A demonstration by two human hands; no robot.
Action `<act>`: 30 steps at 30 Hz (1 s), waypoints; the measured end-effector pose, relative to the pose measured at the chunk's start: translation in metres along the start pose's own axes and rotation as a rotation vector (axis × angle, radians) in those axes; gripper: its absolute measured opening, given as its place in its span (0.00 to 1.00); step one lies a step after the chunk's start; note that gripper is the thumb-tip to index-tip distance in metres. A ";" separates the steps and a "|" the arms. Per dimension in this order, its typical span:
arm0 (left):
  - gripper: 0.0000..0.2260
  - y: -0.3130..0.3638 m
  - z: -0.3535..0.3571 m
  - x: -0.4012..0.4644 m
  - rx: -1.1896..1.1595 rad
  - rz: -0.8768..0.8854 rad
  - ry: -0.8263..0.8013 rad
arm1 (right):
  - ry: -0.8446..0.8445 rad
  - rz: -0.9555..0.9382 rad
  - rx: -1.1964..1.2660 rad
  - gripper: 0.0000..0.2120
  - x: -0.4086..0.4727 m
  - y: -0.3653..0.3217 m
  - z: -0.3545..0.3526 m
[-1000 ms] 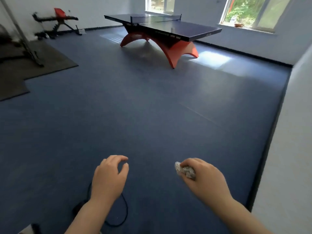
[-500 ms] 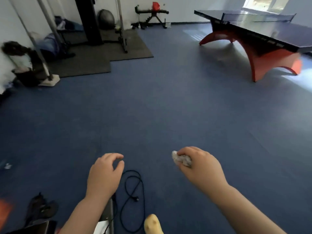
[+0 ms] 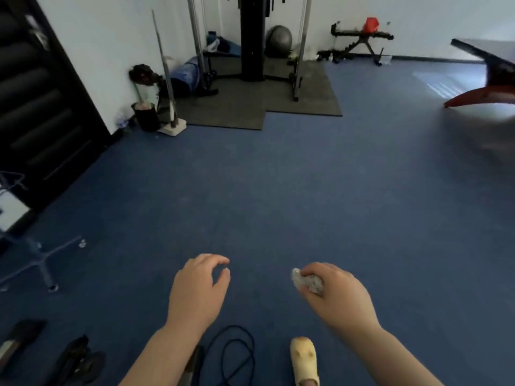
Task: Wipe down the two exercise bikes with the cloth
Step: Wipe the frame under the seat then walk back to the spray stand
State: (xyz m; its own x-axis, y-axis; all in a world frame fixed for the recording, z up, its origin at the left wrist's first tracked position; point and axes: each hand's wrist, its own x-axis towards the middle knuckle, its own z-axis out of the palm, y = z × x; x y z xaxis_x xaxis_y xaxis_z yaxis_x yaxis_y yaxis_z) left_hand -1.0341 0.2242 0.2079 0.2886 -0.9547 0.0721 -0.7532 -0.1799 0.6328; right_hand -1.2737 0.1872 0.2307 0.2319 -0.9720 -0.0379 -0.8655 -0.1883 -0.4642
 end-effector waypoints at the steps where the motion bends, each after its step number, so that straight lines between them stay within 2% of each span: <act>1: 0.09 0.000 0.005 0.014 0.004 -0.032 0.011 | -0.015 -0.031 0.004 0.05 0.023 0.003 0.000; 7: 0.09 -0.001 0.013 0.094 0.037 -0.272 0.179 | -0.119 -0.239 -0.021 0.08 0.170 0.006 -0.009; 11: 0.08 0.002 0.003 0.129 0.054 -0.359 0.311 | -0.187 -0.417 -0.039 0.08 0.255 -0.022 -0.009; 17: 0.07 -0.035 -0.027 0.141 0.118 -0.614 0.465 | -0.323 -0.672 -0.007 0.08 0.330 -0.105 0.030; 20: 0.07 -0.060 -0.040 0.155 0.111 -0.740 0.489 | -0.381 -0.789 -0.015 0.06 0.363 -0.150 0.054; 23: 0.08 -0.094 -0.055 0.184 0.122 -0.791 0.529 | -0.411 -0.887 -0.021 0.07 0.398 -0.201 0.085; 30: 0.09 -0.171 -0.118 0.256 0.114 -0.853 0.604 | -0.494 -0.964 -0.042 0.04 0.468 -0.312 0.140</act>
State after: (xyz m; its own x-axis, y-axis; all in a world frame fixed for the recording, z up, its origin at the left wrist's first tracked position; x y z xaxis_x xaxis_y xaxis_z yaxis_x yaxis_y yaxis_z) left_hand -0.7613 0.0383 0.2090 0.9729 -0.2292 0.0292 -0.2032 -0.7885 0.5805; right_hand -0.8330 -0.1888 0.2335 0.9679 -0.2497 -0.0302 -0.2353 -0.8566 -0.4592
